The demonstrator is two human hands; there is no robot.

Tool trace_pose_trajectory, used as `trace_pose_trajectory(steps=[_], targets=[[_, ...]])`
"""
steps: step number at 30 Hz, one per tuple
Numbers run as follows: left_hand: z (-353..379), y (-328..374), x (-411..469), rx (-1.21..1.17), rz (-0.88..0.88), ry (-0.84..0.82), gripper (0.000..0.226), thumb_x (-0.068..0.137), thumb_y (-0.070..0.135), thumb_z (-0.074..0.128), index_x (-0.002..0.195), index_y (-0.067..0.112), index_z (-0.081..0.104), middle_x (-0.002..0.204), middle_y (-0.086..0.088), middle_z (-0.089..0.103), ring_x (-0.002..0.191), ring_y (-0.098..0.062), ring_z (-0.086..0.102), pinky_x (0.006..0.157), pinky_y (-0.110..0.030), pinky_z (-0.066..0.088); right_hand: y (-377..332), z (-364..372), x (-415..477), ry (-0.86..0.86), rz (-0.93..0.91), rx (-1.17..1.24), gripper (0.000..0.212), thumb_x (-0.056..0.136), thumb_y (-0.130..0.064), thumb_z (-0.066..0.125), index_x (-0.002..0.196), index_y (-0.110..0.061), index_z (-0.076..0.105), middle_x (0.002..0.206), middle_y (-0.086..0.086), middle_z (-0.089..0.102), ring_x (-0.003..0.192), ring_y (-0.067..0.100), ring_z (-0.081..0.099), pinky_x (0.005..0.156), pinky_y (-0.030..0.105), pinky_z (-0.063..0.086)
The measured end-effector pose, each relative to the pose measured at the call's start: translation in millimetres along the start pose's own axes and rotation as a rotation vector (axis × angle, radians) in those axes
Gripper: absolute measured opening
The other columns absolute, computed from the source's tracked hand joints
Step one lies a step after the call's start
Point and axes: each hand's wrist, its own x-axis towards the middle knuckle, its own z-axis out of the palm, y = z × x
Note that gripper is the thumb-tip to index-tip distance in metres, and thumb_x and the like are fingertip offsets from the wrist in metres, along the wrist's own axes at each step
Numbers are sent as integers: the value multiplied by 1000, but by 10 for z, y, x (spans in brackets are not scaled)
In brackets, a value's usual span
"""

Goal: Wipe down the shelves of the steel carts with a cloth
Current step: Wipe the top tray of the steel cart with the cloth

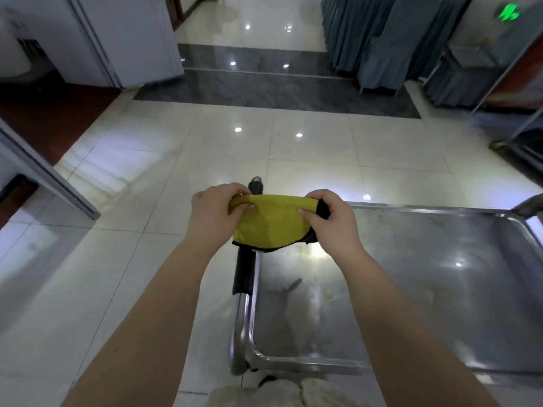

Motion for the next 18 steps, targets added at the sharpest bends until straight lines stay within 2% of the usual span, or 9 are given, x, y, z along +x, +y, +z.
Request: trace_pose_trajectory(steps=[2, 5, 10, 14, 16, 18], targets=[[123, 216, 77, -38, 78, 4, 13, 80, 38, 61, 92, 38, 64, 92, 13, 64, 90, -8, 58, 93, -50, 44, -38, -255, -40, 64, -6, -2, 31, 84, -6, 69, 82, -36, 64, 81, -20, 61, 89, 30, 63, 62, 47, 60], [406, 591, 160, -116, 170, -30, 14, 81, 42, 60, 93, 38, 64, 91, 12, 60, 89, -6, 56, 92, -50, 45, -67, -711, -152, 192, -32, -72, 30, 82, -11, 70, 84, -40, 63, 87, -21, 61, 90, 28, 64, 74, 49, 58], [965, 1267, 187, -140, 324, -161, 10, 86, 39, 63, 95, 43, 64, 94, 14, 60, 92, -8, 57, 95, -51, 42, -41, -1497, -524, 404, -25, -146, 25, 81, -14, 67, 89, -38, 64, 91, -12, 64, 88, 27, 65, 75, 50, 57], [1428, 1809, 13, -209, 426, -244, 16, 84, 38, 60, 98, 35, 68, 92, 12, 61, 90, -10, 58, 92, -49, 45, 50, -2102, -942, 564, 28, -208, 32, 88, -10, 63, 90, -42, 63, 87, -20, 63, 88, 23, 65, 79, 48, 57], [1673, 2081, -127, -226, 474, -294, 17, 85, 30, 61, 100, 32, 69, 93, 14, 59, 91, -11, 59, 92, -48, 45, 129, -2394, -1165, 634, 47, -261, 26, 90, -7, 61, 97, -32, 63, 91, -21, 59, 93, 13, 59, 87, 44, 53], [1933, 2338, -285, -207, 511, -345, 19, 86, 20, 63, 101, 30, 69, 93, 16, 56, 95, -14, 59, 93, -46, 44, 254, -2677, -1376, 702, 71, -277, 22, 91, -6, 60, 100, -25, 63, 96, -21, 57, 92, 6, 54, 89, 43, 52]])
